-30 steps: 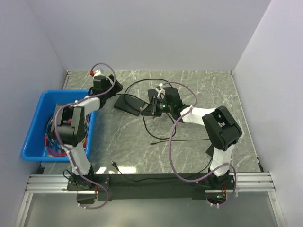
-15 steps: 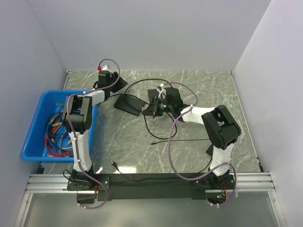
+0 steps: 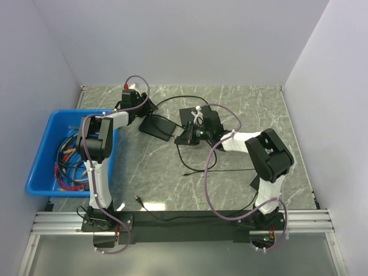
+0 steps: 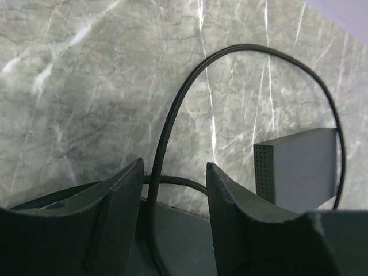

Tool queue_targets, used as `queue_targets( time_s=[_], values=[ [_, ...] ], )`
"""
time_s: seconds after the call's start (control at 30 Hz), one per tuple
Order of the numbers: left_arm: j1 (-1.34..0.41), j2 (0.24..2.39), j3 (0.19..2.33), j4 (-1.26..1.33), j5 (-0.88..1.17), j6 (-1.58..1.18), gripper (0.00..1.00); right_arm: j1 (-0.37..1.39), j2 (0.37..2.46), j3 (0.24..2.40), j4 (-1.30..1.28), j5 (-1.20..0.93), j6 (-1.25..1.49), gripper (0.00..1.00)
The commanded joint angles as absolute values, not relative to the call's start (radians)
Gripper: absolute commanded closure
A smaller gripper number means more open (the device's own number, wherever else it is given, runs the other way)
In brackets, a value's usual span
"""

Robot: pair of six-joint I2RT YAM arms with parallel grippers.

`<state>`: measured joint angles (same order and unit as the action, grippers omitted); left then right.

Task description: Insert the plug into the switch port

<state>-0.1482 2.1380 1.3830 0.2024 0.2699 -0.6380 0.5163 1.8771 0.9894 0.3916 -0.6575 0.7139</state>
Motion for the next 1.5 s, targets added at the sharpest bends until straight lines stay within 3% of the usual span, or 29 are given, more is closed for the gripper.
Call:
queue_targets(
  time_s=[0.0,0.33,0.57,0.77,0.97,1.23,1.47],
  values=[
    [-0.186,2.1,1.4,0.066,0.221,-0.565,0.47,0.506,1.775,0.942,0.408,-0.637,0.686,1.0],
    [-0.294,2.103,1.48,-0.282,-0.044,-0.525,0.46,0.515,1.562,0.775,0.382,-0.601,0.666,1.0],
    [-0.357,2.066,1.396,-0.396,-0.166,-0.567,0.44,0.526,1.402,0.666,0.336,-0.558,0.641,1.0],
    [-0.417,1.85,1.047,-0.313,-0.198,-0.747,0.39,0.531,1.264,0.592,0.278,-0.505,0.604,1.0],
    [-0.483,1.614,0.847,-0.322,-0.179,-0.916,0.38,0.578,1.195,0.568,0.215,-0.424,0.568,1.0],
    [-0.511,1.37,0.741,-0.249,-0.248,-0.973,0.33,0.783,1.15,0.499,0.169,-0.243,0.58,1.0],
    [-0.509,1.2,0.675,-0.178,-0.321,-0.907,0.15,0.943,1.247,0.468,0.245,-0.153,0.646,1.0]
  ],
)
